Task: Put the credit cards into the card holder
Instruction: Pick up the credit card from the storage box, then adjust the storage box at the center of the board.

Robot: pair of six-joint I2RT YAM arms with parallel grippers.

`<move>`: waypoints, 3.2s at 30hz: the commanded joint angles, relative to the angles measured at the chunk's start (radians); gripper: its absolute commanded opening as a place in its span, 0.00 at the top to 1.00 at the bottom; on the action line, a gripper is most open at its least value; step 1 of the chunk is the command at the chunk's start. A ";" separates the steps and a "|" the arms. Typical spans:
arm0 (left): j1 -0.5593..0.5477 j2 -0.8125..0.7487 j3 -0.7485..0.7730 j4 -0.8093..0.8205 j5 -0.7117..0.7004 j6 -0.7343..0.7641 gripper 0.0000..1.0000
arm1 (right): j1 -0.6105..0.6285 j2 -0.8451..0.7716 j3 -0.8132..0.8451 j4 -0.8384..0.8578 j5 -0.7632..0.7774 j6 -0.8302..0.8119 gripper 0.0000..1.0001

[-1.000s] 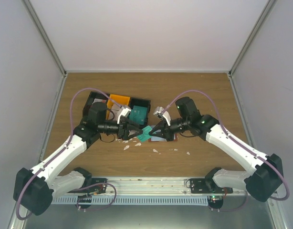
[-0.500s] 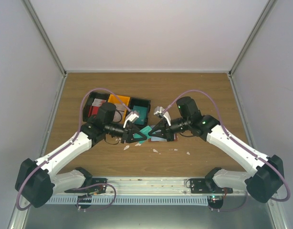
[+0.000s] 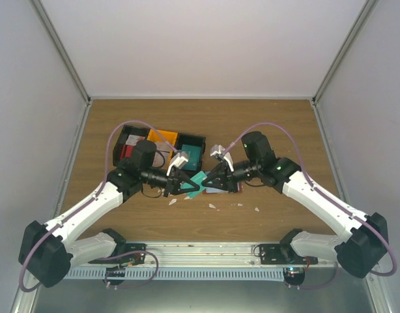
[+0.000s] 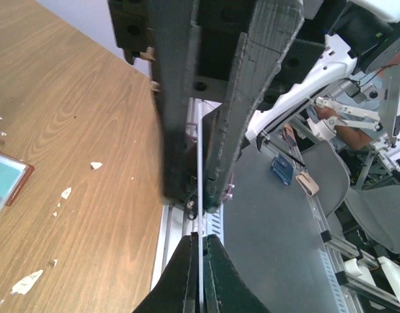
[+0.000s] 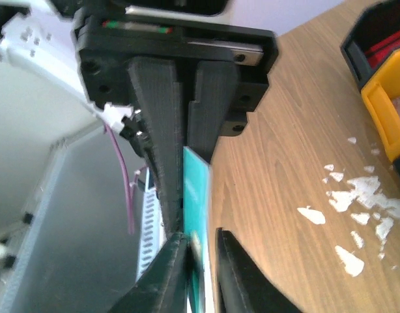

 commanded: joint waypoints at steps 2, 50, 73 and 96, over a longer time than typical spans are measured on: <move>-0.008 -0.055 0.016 0.085 -0.018 -0.052 1.00 | -0.004 -0.034 -0.013 0.084 0.078 0.065 0.61; 0.058 -0.182 -0.079 0.333 -0.069 -0.438 0.82 | -0.055 -0.118 -0.176 0.592 -0.120 0.584 1.00; -0.090 -0.052 -0.264 0.490 -0.581 -0.566 1.00 | -0.089 -0.054 -0.221 -0.044 0.924 0.430 0.31; -0.207 0.528 -0.083 0.645 -0.751 -0.715 1.00 | -0.075 0.284 -0.249 -0.036 1.069 0.460 0.48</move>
